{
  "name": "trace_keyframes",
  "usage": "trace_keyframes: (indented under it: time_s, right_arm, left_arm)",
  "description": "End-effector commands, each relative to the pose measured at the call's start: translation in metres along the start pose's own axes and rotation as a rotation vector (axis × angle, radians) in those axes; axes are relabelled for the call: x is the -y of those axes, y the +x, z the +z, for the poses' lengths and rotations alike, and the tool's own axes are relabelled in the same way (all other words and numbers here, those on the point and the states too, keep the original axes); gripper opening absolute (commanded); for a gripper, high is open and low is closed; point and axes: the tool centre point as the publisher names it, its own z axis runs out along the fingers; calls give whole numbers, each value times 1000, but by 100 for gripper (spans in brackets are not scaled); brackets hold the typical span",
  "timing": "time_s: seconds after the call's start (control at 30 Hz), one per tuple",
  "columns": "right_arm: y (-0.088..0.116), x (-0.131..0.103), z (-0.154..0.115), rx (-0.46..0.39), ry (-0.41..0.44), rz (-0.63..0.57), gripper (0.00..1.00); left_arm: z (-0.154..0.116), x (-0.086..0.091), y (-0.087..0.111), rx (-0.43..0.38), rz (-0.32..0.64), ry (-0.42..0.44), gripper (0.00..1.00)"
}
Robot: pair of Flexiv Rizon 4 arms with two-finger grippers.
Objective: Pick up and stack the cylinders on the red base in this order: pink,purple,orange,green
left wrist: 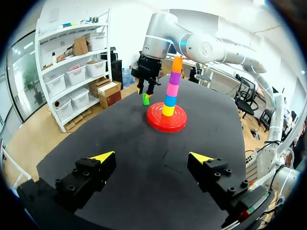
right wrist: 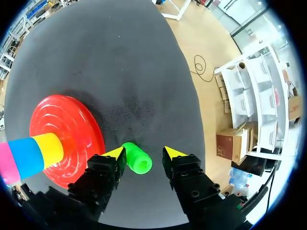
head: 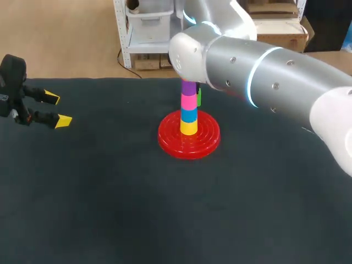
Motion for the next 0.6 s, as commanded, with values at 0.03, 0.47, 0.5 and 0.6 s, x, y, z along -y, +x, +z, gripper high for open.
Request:
trace_keyframes:
  time_s: [0.03,0.47,0.5,0.6]
  right_arm:
    - [-5,3,-2,-16,-316,2,49]
    - [1,-5,1,-27,-329,27,33]
    - [1,-5,1,-25,-324,28,12]
    - [0,-3,-4,-3,-309,26,0]
  left_arm:
    - [1,-1,2,4,3,1,100]
    - [1,-1,2,4,3,1,100]
    - [1,-1,2,4,3,1,100]
    - [1,-1,2,4,3,1,100]
